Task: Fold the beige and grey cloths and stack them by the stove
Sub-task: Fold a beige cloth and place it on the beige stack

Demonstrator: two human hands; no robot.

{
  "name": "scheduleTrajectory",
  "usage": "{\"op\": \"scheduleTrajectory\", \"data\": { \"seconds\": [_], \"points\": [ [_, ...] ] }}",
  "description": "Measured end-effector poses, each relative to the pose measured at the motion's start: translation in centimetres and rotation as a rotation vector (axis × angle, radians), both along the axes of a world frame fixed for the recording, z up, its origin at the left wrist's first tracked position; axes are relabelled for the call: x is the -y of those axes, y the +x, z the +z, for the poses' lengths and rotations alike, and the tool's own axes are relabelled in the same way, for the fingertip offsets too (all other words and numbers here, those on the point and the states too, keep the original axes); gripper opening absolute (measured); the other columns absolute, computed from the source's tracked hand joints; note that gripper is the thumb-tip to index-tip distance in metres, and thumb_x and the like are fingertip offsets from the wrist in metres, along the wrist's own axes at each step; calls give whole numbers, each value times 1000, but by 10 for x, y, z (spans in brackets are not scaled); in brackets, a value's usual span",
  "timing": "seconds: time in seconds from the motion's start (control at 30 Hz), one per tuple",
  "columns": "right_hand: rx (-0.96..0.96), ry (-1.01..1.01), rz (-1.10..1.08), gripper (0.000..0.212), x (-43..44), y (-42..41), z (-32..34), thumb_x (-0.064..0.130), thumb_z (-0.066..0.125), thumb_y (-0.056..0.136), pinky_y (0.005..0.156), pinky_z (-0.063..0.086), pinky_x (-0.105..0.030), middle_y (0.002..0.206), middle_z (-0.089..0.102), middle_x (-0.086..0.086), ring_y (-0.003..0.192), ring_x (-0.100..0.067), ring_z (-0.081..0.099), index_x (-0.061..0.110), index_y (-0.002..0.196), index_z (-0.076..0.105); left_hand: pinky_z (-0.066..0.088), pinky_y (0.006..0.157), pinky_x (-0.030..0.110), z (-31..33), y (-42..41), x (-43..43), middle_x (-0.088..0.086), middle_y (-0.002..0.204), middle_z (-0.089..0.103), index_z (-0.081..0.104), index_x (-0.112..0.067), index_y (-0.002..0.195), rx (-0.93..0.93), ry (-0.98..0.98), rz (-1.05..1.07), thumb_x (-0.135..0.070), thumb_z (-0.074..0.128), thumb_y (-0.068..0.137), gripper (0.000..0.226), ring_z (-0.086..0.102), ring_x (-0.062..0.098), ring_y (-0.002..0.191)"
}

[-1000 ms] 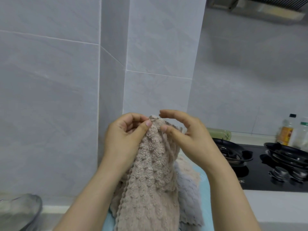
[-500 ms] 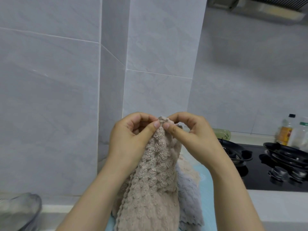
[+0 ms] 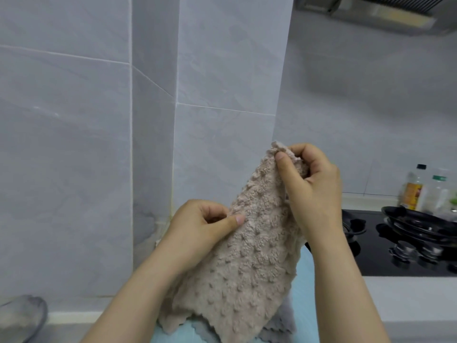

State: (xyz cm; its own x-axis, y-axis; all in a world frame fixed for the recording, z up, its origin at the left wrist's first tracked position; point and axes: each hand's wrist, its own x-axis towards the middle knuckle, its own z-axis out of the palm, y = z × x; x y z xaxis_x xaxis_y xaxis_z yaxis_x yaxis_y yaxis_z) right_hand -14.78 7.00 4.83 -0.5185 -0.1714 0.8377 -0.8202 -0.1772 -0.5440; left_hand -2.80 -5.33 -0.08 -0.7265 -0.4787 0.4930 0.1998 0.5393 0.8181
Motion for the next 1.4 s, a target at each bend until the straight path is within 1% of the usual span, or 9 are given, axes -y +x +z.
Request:
{"op": "scheduleTrajectory", "data": {
  "seconds": [0.13, 0.27, 0.47, 0.83, 0.97, 1.03, 1.1, 1.27, 1.4],
  "points": [
    [20, -72, -58, 13, -9, -6, 0, 26, 63, 92, 54, 36, -31, 65, 55, -2, 58, -7, 43, 20, 81, 62, 24, 51, 22, -5, 1, 9, 1, 50, 39, 65, -7, 60, 145, -10, 2, -30, 74, 79, 31, 32, 13, 48],
    [48, -115, -114, 12, -15, -15, -1, 26, 63, 92, 58, 39, -31, 70, 56, 1, 62, -6, 47, 17, 84, 63, 30, 47, 19, -9, 1, 15, -10, 44, 47, 67, -10, 63, 249, -82, 55, -25, 73, 80, 23, 36, 0, 39],
    [90, -173, -177, 12, -18, -30, -5, 28, 62, 93, 62, 41, -24, 70, 57, 10, 64, -2, 49, 19, 86, 63, 32, 49, 21, -15, 3, 29, -7, 50, 50, 65, -9, 63, 316, -118, 133, -24, 72, 81, 24, 40, 3, 43],
    [176, -163, -333, 17, -25, -55, -22, 32, 57, 95, 62, 38, -31, 71, 55, 11, 62, -5, 47, 16, 89, 61, 44, 66, 28, -3, 10, 31, -7, 80, 68, 66, -26, 81, -83, -78, 456, -31, 67, 84, 6, 62, 15, 79],
    [181, -121, -376, 19, -26, -59, -27, 32, 56, 95, 65, 38, -34, 72, 55, 11, 65, -12, 48, 14, 93, 62, 53, 69, 38, -4, 11, 33, -2, 76, 71, 69, -22, 77, -56, 5, 486, -41, 75, 75, 20, 66, 19, 76],
    [182, -65, -396, 20, -27, -61, -28, 32, 56, 95, 64, 37, -34, 70, 56, 8, 67, -17, 50, 14, 91, 62, 49, 58, 39, -3, 11, 31, 11, 63, 67, 64, -9, 67, -18, 14, 463, -45, 73, 75, 38, 63, 25, 61],
    [187, 45, -413, 20, -27, -62, -31, 35, 59, 92, 63, 41, -36, 72, 61, 2, 69, -22, 54, 16, 87, 63, 43, 56, 36, -3, 11, 32, 23, 70, 63, 57, -2, 67, 7, 34, 463, -53, 66, 72, 51, 56, 24, 58],
    [241, 152, -335, 21, -23, -65, -35, 32, 66, 86, 61, 42, -34, 68, 64, -9, 65, -26, 56, 15, 75, 65, 51, 89, 48, 0, 16, 33, 8, 91, 74, 70, -10, 92, 27, 315, 283, -59, 64, 72, 53, 69, 29, 88],
    [316, 159, -271, 24, -20, -59, -29, 28, 65, 88, 55, 37, -30, 57, 54, -10, 55, -21, 45, 10, 73, 61, 49, 56, 25, 5, 13, 30, 14, 65, 67, 61, 2, 73, -76, 532, 100, -30, 67, 85, 34, 62, 20, 54]
  ]
}}
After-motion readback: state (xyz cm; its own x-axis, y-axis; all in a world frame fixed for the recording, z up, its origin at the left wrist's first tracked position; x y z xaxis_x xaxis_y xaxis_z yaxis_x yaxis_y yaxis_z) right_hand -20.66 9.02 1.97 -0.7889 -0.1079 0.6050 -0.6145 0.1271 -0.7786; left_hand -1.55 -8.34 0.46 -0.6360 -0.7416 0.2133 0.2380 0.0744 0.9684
